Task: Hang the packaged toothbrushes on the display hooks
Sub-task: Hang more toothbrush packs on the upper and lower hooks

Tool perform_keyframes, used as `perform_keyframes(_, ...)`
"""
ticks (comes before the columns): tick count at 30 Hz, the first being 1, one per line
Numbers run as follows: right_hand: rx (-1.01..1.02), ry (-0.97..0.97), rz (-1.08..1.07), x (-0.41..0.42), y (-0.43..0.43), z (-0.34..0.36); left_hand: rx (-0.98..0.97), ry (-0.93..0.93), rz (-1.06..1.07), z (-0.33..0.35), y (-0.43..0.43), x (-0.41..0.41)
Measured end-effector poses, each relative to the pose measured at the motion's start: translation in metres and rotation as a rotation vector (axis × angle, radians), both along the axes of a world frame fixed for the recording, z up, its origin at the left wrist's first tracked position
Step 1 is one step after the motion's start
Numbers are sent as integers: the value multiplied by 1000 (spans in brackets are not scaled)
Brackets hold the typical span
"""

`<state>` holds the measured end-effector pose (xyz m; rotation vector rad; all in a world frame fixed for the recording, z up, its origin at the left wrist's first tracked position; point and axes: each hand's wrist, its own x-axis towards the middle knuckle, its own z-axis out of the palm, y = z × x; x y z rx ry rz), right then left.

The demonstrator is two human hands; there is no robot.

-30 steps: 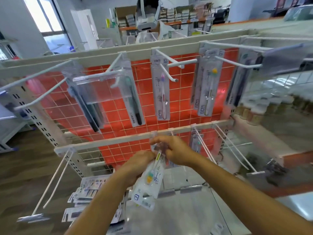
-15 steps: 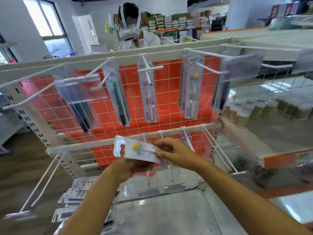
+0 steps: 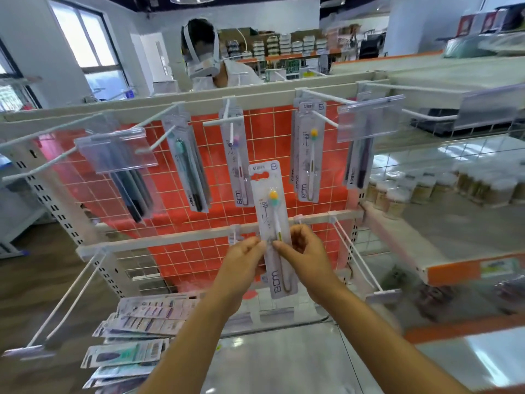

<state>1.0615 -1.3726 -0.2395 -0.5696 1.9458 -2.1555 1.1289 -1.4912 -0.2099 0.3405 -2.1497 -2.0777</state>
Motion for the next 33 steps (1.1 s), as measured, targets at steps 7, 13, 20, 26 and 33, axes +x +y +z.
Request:
perform_keyframes(7,-147,-51,-113,9,21,16,-58,166,64,0,34,-5)
perform_keyframes(13,-117,71,-150,9,40,28,-45,263,77,8,60,-10)
perform_keyframes(20,-127,147,-212,10,52,30,-52,322,91,10,74,-12)
perform_keyframes(26,-139,172,-240,11,54,29,-111,335,111,11,78,-12)
perform_keyframes(33,-176,264,-294,8,58,38,-183,332,111,8,78,-13)
